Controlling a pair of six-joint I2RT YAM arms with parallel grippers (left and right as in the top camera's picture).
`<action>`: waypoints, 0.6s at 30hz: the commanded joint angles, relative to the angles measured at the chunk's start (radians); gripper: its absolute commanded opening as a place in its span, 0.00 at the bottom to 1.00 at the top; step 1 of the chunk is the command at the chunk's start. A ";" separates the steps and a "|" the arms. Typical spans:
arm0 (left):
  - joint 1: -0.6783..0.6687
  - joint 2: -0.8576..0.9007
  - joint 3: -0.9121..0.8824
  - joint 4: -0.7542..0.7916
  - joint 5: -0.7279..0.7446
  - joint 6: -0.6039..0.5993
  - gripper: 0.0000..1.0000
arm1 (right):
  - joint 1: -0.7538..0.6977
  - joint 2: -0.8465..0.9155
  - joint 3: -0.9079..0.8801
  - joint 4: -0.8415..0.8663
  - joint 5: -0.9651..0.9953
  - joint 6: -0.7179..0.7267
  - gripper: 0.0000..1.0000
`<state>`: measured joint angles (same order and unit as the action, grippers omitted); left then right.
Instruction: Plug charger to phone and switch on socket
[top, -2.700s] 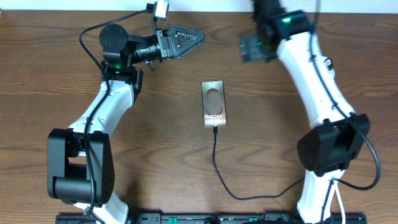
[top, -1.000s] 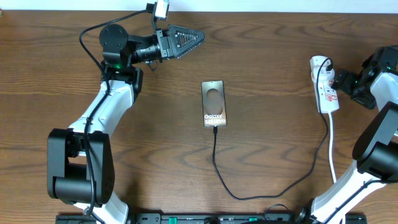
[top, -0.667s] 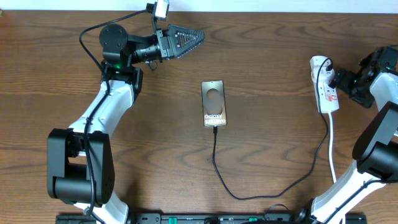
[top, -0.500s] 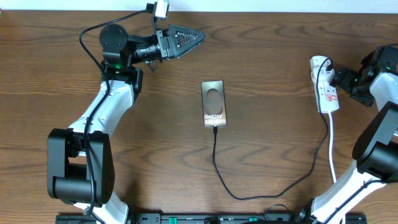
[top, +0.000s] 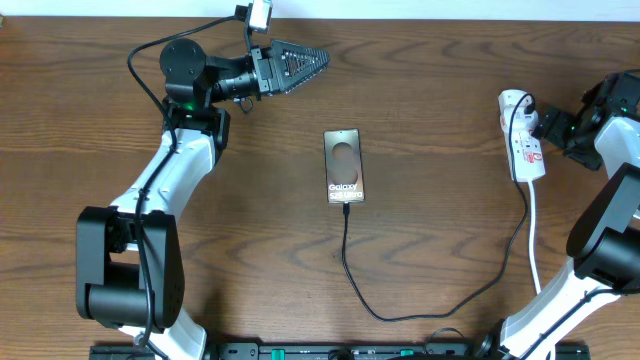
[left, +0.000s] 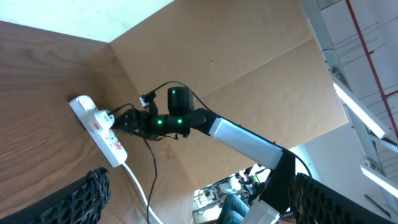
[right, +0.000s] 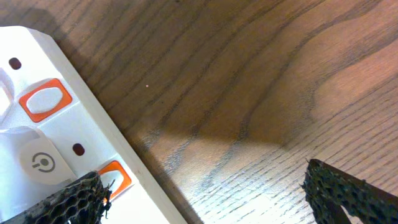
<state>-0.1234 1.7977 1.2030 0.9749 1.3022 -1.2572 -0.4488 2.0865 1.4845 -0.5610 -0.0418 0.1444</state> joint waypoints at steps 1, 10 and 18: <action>0.003 -0.016 0.011 0.006 -0.005 0.007 0.93 | 0.005 -0.005 -0.008 0.014 0.010 -0.003 0.99; 0.003 -0.016 0.011 0.006 -0.005 0.007 0.93 | 0.005 -0.004 -0.008 0.057 0.086 -0.003 0.99; 0.003 -0.016 0.011 0.006 -0.005 0.007 0.93 | 0.005 0.002 -0.008 0.052 0.060 -0.003 0.99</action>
<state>-0.1230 1.7977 1.2030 0.9749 1.3022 -1.2572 -0.4488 2.0865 1.4841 -0.5030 0.0250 0.1444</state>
